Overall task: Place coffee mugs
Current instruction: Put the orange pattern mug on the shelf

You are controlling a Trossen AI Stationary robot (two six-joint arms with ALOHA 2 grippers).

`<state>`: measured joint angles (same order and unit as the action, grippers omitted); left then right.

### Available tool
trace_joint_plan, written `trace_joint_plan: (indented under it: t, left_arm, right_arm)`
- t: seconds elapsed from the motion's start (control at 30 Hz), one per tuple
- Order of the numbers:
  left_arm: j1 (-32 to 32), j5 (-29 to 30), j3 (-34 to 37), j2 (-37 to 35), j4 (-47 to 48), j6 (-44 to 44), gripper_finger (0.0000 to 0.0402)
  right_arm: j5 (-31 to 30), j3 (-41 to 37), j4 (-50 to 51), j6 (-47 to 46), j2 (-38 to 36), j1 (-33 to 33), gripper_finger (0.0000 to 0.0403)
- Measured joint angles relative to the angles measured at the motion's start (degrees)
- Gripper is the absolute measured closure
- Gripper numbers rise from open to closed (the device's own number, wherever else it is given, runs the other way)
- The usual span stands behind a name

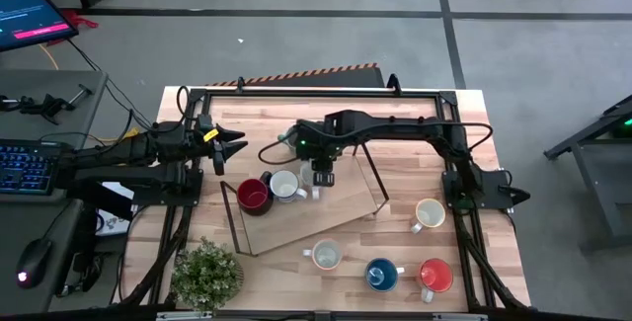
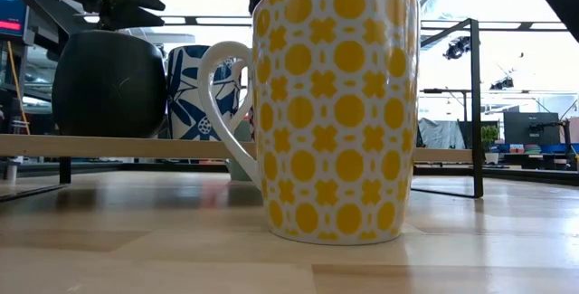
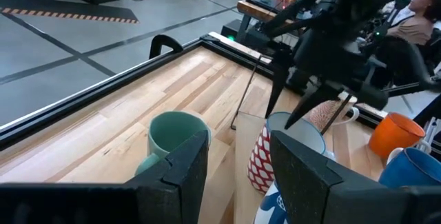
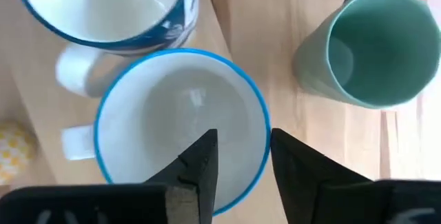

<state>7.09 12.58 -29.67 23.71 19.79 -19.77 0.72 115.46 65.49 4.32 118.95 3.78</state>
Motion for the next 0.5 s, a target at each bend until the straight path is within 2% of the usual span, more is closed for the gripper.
trace_joint_plan:
  t: [0.5]
  left_arm:
    - [0.00, 0.00, 0.00, 0.00, 0.04, 0.04, 0.0254]
  right_arm:
    - [1.06, 0.09, 3.05, -4.57, -9.58, -0.93, 0.0292]
